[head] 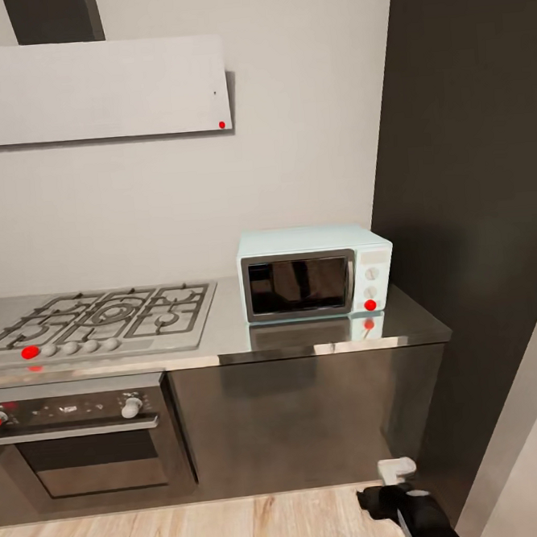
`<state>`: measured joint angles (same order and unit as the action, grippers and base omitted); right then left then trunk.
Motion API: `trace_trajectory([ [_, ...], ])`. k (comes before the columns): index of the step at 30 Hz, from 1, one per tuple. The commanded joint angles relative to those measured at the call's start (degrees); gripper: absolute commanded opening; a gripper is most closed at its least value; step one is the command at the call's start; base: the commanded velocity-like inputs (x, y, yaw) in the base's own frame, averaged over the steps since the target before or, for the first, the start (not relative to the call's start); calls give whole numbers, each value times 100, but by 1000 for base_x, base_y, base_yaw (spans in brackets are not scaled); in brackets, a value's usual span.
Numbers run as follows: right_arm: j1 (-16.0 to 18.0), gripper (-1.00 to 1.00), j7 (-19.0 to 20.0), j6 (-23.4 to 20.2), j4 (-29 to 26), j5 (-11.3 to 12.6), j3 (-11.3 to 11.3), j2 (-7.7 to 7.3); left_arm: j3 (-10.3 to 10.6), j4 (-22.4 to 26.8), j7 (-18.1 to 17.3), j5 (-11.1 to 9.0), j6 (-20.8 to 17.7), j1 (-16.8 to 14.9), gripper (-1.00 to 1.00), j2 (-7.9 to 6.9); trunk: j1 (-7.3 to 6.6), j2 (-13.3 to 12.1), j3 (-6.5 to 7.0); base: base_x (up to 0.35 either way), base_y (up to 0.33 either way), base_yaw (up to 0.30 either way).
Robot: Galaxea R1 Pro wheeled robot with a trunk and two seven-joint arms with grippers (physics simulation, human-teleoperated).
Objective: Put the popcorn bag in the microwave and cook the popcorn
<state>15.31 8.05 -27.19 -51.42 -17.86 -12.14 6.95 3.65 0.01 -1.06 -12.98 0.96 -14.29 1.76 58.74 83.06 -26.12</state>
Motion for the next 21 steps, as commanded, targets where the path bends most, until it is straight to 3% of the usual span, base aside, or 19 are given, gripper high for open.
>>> trace_trajectory([
  [1, 2, 100, 68, -268, -330, -57, -8, 64, 39, -3, -13, -56, 10, -4, 100, 0, 0, 3, -7, 0, 0, 0],
  [3, -5, 100, 166, -751, -838, -38, 86, 124, 39, -1, -15, -56, 10, -5, 100, 0, 0, 3, -7, 0, 0, 0],
  [6, 114, 100, 290, -1186, -1182, -23, 153, 150, 39, -1, -16, -56, 10, -4, 100, 0, 0, 3, -7, 0, 0, 0],
  [12, 774, 100, 342, -1735, -1727, -18, 175, 155, 39, -1, -17, -56, 10, -4, 100, -5, 0, 3, -7, 0, 0, 0],
  [15, 1314, 100, 330, -2222, -2088, -25, 176, 144, 39, -1, -17, -56, 10, -4, 100, -8, 0, 3, -7, 0, 0, 0],
  [21, 2283, 100, 277, -2818, -2198, -100, 177, 115, 39, -1, -17, -56, 10, -4, 100, 0, 0, 3, -7, 0, 0, 0],
])
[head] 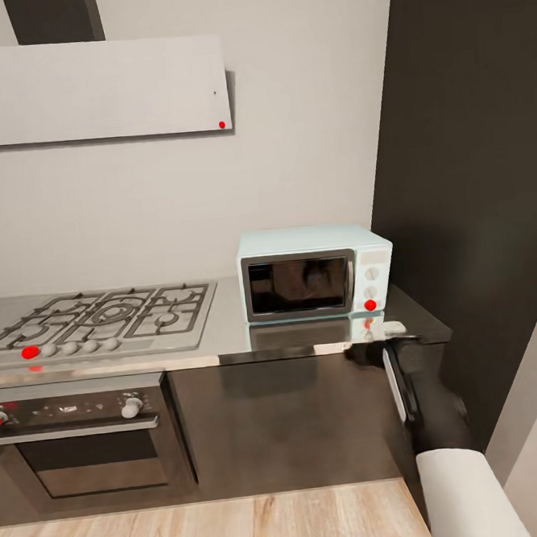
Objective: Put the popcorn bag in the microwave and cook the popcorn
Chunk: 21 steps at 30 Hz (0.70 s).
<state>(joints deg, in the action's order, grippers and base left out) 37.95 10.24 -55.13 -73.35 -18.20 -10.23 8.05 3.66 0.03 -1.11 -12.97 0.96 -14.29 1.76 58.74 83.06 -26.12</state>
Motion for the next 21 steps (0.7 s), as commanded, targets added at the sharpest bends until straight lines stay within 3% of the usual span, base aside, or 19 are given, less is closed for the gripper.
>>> trace_trajectory([
  [1, 134, 100, 57, -97, -8, -70, -15, 4, 39, -3, -12, -56, 10, -4, 100, 0, 0, 3, -7, 0, 0, 0],
  [6, 905, 100, 51, -458, -13, -83, -23, -11, 39, -3, -12, -56, 10, -4, 100, -1, 0, 3, -7, 0, 0, 0],
  [12, 1157, 100, 34, -432, -40, -82, -28, -148, 39, -3, -12, -56, 10, -5, 100, -4, 0, 3, -7, 0, 0, 0],
  [15, 1168, 100, 37, -20, -45, -23, -89, -246, 39, -3, -12, -56, 10, -4, 100, -5, 0, 3, -7, 0, 0, 0],
  [17, 1163, 100, 93, 642, 14, 2, -214, -262, 39, -3, -12, -56, 10, -3, 100, -6, 0, 3, -7, 0, 0, 0],
  [21, 1153, 100, 142, 1438, 178, 20, -560, -276, 39, -3, -12, -56, 10, -3, 100, -8, 0, 3, -7, 0, 0, 0],
])
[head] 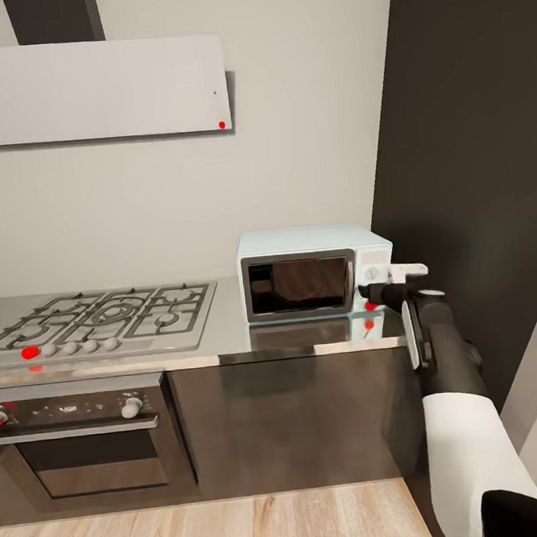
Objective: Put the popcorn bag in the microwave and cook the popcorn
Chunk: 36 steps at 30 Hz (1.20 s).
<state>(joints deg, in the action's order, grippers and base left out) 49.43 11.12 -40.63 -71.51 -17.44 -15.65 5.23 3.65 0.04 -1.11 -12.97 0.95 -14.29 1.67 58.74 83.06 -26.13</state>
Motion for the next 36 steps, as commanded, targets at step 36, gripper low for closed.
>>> trace_trajectory([
  [36, -29, 100, 1772, 1881, 1698, -94, -712, -1171, 39, -4, -20, -39, 10, -4, 100, 6, 0, 3, -6, 0, 0, 0],
])
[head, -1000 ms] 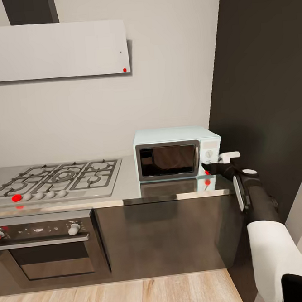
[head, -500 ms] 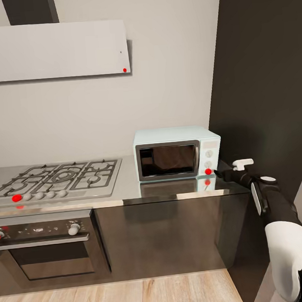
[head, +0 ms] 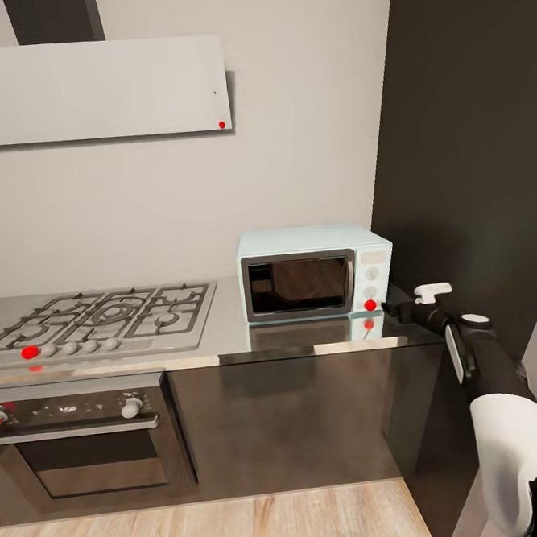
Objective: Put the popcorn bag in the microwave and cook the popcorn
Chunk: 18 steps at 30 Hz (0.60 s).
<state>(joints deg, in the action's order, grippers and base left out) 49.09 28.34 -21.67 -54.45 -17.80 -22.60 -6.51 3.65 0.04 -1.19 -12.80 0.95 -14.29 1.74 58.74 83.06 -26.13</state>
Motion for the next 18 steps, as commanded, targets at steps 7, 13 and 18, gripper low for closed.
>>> trace_trajectory([
  [7, 8, 100, -505, 387, 460, -26, -16, 160, 39, -4, -11, -57, 10, -4, 100, 2, 0, 4, -6, 0, 0, 0],
  [13, 6, 100, -633, 632, 579, -22, -16, 175, 39, -4, -13, -56, 10, -5, 100, 2, 0, 4, -6, 0, 0, 0],
  [18, 5, 100, -630, 651, 587, -14, -16, 181, 39, -4, -13, -56, 10, -7, 100, 2, 0, 4, -6, 1, 0, 0],
])
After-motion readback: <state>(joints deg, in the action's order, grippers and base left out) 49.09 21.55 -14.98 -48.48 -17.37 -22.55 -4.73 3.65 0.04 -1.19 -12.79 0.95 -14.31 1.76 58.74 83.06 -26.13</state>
